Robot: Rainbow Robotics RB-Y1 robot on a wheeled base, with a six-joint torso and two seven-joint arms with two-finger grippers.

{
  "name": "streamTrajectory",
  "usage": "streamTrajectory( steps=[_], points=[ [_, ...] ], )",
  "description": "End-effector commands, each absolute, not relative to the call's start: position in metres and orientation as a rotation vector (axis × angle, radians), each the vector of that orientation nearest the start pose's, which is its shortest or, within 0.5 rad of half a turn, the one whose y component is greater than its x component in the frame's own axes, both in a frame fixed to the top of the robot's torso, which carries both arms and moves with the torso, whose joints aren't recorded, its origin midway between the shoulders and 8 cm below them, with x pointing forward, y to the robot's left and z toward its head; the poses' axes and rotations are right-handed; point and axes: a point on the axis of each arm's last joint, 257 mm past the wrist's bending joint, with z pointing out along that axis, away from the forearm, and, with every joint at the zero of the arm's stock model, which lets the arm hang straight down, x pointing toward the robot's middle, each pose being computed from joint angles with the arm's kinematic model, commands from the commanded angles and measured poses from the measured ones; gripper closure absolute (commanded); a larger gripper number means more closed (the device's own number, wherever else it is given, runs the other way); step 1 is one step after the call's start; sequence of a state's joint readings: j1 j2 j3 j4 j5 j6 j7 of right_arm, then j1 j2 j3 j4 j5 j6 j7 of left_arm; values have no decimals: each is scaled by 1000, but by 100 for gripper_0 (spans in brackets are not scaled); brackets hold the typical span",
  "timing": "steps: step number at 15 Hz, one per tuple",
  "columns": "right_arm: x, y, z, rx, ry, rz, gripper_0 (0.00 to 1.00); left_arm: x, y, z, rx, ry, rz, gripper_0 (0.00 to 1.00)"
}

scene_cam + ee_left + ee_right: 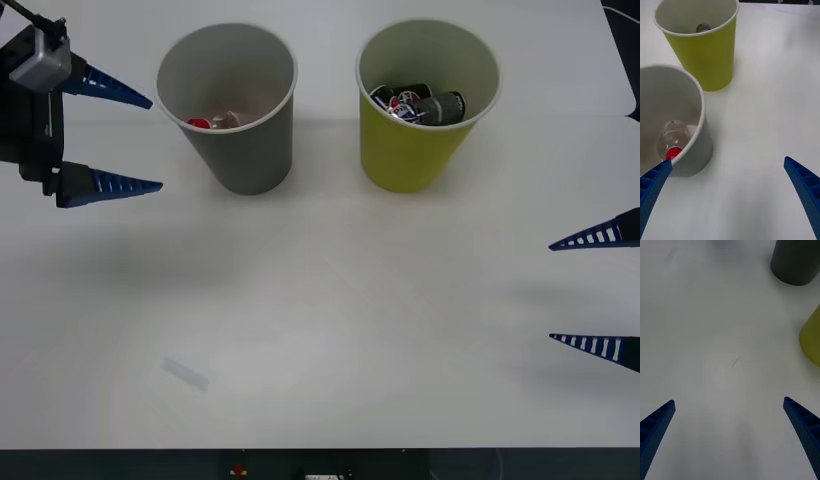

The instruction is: Put the can into the green bin and the plastic bottle into the gray bin

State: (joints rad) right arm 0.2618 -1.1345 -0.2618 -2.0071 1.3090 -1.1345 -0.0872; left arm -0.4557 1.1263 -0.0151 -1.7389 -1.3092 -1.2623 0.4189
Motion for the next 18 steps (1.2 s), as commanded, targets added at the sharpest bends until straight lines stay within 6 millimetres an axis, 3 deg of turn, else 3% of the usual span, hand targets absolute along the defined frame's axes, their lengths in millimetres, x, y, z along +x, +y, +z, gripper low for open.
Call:
streamTrajectory(
  steps=[1, 6, 12, 18],
  points=[
    [341, -286, -167, -1634, 1596, 209, 0, 424, 228, -64, 1581, 1505, -301, 0],
    [341, -286, -167, -1634, 1596, 209, 0, 380, 246, -93, 1671, 1441, -288, 0],
    [341, -286, -167, -1634, 1596, 209, 0, 329, 265, -121, 1692, 1510, -389, 0],
    [341, -286, -167, -1634, 1596, 209, 0, 308, 275, -140, 1664, 1573, -445, 0]
  ],
)
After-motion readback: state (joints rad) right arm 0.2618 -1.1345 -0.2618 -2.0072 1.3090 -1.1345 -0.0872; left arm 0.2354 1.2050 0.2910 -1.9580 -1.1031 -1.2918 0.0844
